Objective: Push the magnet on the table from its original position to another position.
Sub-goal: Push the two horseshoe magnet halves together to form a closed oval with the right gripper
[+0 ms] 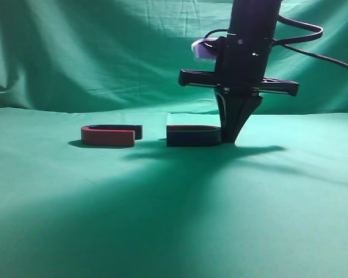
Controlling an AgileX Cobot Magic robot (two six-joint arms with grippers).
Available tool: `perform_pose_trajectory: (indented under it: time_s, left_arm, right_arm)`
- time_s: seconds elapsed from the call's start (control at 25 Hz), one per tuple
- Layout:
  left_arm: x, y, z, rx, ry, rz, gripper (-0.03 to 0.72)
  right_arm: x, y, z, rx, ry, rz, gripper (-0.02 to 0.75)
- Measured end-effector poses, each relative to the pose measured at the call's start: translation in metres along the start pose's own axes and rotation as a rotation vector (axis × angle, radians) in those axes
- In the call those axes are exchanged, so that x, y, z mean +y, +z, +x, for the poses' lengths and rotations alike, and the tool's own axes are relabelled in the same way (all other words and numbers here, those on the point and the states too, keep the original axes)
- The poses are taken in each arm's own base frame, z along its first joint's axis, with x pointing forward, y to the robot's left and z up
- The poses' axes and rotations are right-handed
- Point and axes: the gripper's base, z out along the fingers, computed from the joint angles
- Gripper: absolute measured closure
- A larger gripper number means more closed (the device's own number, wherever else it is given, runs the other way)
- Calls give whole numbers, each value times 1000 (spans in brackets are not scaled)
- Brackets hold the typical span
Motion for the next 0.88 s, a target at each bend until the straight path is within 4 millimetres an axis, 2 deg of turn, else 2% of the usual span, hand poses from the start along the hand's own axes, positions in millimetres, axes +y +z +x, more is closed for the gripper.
perform_pose_trajectory:
  time_s: [0.48, 0.88]
  left_arm:
    - [0, 0, 0, 0, 0, 0, 316]
    - [0, 0, 0, 0, 0, 0, 316]
  right_arm:
    - [10, 3, -5, -38, 89, -116, 738]
    - [15, 1, -8, -41, 79, -163, 738]
